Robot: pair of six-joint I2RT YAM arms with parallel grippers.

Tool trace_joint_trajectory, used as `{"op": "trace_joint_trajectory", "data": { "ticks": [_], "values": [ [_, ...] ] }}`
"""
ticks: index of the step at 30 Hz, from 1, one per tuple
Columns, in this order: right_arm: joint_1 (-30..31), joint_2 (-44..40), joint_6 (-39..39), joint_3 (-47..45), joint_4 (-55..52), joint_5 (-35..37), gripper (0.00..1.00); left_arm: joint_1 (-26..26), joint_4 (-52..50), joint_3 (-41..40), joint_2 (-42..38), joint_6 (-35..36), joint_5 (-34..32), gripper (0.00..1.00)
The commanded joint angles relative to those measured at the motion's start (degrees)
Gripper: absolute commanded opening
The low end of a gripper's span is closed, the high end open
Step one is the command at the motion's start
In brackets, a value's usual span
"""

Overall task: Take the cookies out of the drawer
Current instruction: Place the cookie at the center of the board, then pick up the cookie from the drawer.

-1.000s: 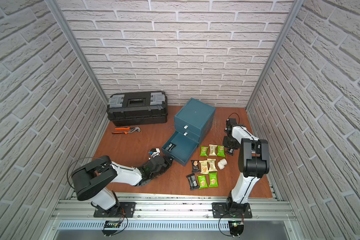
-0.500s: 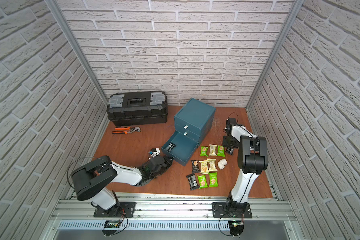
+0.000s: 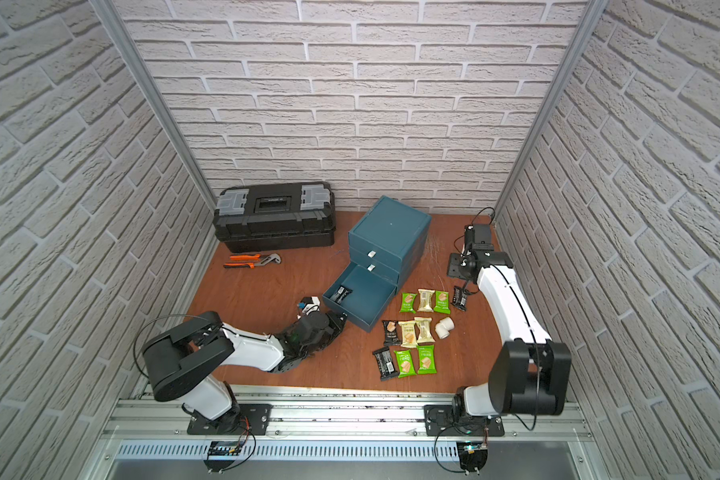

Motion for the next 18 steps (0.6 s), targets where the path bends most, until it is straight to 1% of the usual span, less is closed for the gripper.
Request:
{"op": "trace_joint_trajectory", "data": {
  "ticks": [1,4,8,11,14,16,18],
  "values": [
    [6.9,-4.7,2.5,0.0,-1.7,-1.3,0.61,0.4,-2.2,-0.5,0.0,1.2,0.9,0.0],
    [15.3,-8.8,3.3,-0.5,-0.4,-1.0,0.61,0.5,-2.1,-0.5,0.0,1.2,0.8,0.0],
    [25.1,-10.6,5.2,-2.1,3.4,-4.2,0.59,0.5,-2.3,-0.6,-0.2,1.2,0.8,0.0],
    [33.1,-8.1,8.8,-2.0,4.7,-4.3,0.58,0.5,-2.4,-0.6,-0.3,1.2,0.8,0.0],
    [40.4,-3.6,14.8,-2.2,7.4,-3.7,0.57,0.5,-2.3,-0.6,-0.2,1.2,0.8,0.0],
    [43.3,0.0,21.2,-2.7,10.3,-2.7,0.57,0.5,-2.2,-0.7,-0.2,1.2,0.8,0.0],
    [44.9,3.1,27.0,-3.0,13.2,-1.4,0.57,0.5,-2.2,-0.8,-0.3,1.1,0.7,0.0]
  ]
}}
